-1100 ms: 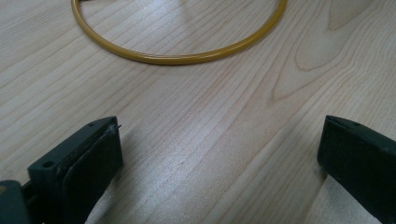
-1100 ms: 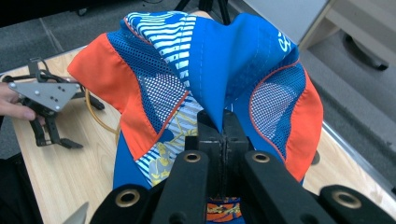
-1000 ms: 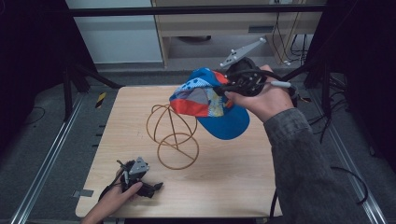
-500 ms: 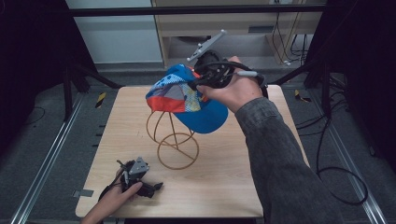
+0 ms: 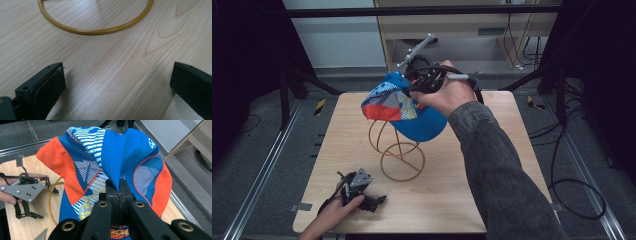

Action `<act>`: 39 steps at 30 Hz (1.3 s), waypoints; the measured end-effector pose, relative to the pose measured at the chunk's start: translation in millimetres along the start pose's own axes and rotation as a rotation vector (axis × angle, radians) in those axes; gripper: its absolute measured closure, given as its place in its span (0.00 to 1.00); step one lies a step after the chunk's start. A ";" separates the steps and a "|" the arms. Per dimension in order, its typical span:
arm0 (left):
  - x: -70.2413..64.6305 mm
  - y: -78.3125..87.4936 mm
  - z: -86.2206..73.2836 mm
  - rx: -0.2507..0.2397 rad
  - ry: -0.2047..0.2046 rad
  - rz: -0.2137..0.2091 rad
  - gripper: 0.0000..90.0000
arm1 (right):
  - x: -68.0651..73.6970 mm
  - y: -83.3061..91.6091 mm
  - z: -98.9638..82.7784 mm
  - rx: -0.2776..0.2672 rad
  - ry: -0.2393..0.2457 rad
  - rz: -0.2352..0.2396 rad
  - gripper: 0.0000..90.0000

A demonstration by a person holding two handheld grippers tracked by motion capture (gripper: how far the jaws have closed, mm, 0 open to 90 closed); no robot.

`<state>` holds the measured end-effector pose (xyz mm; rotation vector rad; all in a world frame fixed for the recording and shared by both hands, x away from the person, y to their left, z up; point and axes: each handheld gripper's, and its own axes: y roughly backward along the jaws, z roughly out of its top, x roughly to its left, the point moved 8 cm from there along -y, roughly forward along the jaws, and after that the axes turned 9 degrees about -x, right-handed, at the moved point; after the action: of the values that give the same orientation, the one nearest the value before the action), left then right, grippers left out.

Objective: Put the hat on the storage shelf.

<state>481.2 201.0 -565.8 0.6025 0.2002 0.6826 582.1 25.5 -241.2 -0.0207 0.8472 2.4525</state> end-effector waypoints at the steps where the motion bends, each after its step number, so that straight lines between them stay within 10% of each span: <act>1: 0.0 0.0 0.0 0.000 0.000 0.000 0.00 | 0.0 0.0 0.0 0.000 0.000 0.000 1.00; 39: -0.1 0.2 0.0 0.002 -0.001 -0.002 0.00 | 19.7 -55.6 5.5 0.094 0.037 0.072 0.99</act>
<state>481.0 201.0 -565.7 0.6044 0.2006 0.6808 593.7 74.8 -272.0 -0.0015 0.9949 2.4830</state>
